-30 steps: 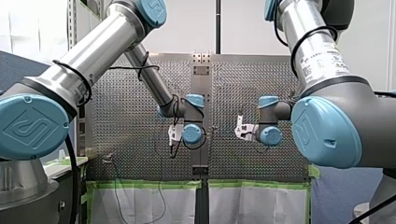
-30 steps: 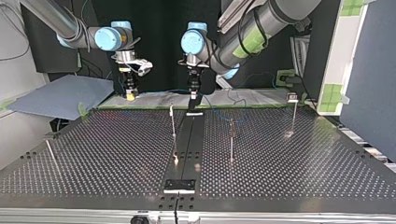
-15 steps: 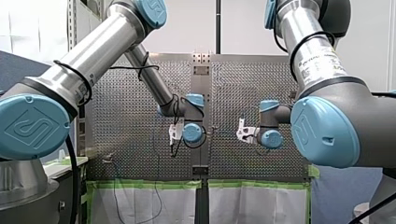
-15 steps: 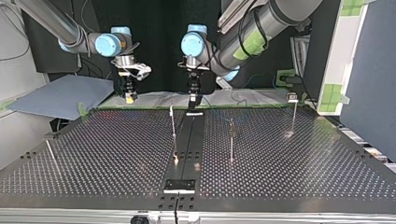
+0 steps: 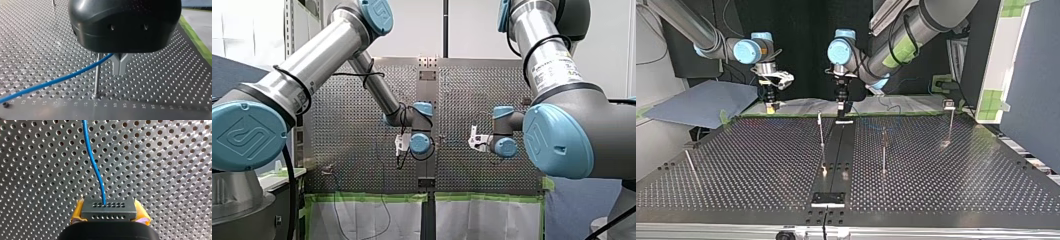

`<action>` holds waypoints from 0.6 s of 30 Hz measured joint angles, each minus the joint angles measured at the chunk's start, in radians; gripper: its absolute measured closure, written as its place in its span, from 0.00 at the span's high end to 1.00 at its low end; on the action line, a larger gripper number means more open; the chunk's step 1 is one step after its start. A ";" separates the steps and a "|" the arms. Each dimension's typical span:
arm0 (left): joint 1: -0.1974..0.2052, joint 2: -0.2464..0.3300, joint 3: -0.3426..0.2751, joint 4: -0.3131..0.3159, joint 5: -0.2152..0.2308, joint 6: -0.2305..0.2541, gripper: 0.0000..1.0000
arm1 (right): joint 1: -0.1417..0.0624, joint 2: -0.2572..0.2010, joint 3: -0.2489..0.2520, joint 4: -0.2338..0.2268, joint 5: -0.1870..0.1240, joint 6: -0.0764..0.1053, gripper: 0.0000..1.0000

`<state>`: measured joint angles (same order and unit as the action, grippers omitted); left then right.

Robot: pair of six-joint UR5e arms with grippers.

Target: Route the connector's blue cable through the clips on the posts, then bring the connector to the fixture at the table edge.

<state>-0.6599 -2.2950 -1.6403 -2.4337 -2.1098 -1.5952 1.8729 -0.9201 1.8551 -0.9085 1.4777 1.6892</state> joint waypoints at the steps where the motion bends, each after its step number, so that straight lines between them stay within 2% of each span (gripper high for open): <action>1: 0.001 0.000 0.002 0.000 0.000 0.000 0.00 | -0.001 0.000 0.000 0.000 0.000 0.000 0.00; 18: 0.010 -0.001 0.048 -0.020 0.001 0.000 0.00 | -0.012 0.003 -0.008 0.003 -0.007 0.000 0.00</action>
<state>-0.6503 -2.2960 -1.5926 -2.4534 -2.1090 -1.5953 1.8609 -0.9171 1.8468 -0.9056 1.4702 1.6889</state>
